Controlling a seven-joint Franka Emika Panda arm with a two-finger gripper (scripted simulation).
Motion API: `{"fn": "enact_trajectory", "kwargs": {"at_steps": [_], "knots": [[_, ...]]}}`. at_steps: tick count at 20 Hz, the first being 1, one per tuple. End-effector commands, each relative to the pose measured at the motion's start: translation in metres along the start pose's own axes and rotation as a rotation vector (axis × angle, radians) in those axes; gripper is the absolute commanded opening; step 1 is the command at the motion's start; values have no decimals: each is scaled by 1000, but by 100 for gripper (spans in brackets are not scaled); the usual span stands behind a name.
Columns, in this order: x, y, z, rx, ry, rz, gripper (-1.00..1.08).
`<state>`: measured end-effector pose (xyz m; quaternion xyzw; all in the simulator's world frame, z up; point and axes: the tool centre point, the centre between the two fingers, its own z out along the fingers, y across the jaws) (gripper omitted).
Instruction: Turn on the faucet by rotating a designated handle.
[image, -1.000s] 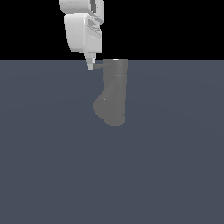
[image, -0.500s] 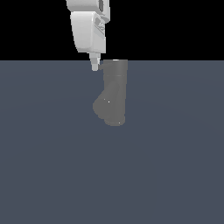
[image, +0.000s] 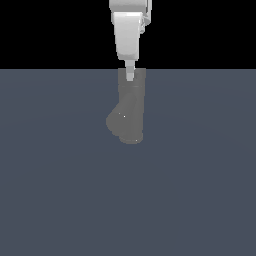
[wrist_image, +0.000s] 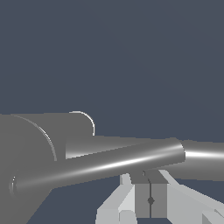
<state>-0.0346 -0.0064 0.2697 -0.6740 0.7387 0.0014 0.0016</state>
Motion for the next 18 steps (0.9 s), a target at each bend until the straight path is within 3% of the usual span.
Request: {"fn": "enact_trajectory", "kwargs": {"at_steps": [1, 2, 3, 18], "knots": [[48, -1, -1, 0, 4, 56, -100], [48, -1, -1, 0, 4, 56, -100], [11, 0, 0, -1, 0, 1, -100], [51, -30, 0, 0, 2, 22, -100]]}}
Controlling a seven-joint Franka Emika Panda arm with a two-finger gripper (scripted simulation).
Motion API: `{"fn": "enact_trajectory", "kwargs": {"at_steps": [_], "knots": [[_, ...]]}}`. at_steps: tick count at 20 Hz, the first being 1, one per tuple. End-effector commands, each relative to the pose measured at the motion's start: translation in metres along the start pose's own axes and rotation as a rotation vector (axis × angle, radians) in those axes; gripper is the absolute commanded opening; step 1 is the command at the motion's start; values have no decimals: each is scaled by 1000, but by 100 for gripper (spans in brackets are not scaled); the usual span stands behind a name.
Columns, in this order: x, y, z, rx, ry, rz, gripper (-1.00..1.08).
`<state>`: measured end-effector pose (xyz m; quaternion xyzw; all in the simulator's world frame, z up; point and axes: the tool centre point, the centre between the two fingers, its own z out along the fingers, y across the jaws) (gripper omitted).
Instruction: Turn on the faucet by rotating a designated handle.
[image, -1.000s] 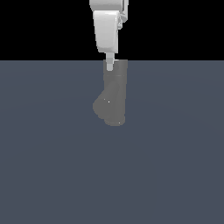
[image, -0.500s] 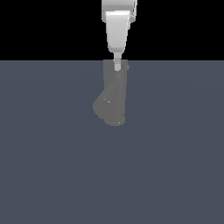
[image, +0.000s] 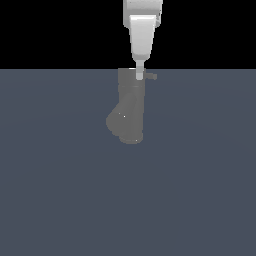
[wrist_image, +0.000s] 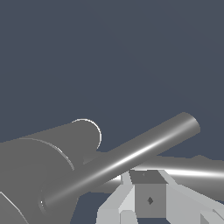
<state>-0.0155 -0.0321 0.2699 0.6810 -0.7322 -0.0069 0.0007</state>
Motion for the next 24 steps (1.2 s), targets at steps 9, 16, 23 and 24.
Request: {"fn": "enact_trajectory", "kwargs": {"at_steps": [9, 16, 23, 24], "knots": [[51, -24, -1, 11, 6, 53, -100], [69, -36, -1, 11, 7, 62, -100], [87, -47, -1, 11, 7, 71, -100], [90, -49, -2, 11, 8, 72, -100]]}}
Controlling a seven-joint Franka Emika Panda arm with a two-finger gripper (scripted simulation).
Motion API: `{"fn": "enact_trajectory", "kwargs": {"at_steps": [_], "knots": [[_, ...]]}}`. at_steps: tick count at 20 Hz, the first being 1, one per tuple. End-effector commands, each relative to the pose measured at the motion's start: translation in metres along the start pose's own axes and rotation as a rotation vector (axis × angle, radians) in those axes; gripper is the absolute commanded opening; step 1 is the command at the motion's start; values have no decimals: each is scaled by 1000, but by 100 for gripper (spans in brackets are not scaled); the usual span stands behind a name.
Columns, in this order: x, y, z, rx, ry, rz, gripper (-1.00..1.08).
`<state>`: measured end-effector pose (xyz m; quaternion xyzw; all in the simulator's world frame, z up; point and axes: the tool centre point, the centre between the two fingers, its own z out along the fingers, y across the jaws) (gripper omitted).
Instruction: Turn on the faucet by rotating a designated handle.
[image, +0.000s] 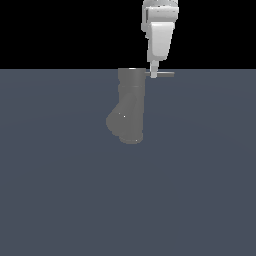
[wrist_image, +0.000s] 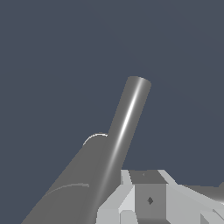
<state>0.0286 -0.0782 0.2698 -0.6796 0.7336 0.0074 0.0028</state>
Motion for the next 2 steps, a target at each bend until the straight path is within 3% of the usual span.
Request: {"fn": "enact_trajectory", "kwargs": {"at_steps": [1, 2], "knots": [[49, -3, -1, 7, 14, 70, -100], [49, -3, -1, 7, 14, 70, -100]]}}
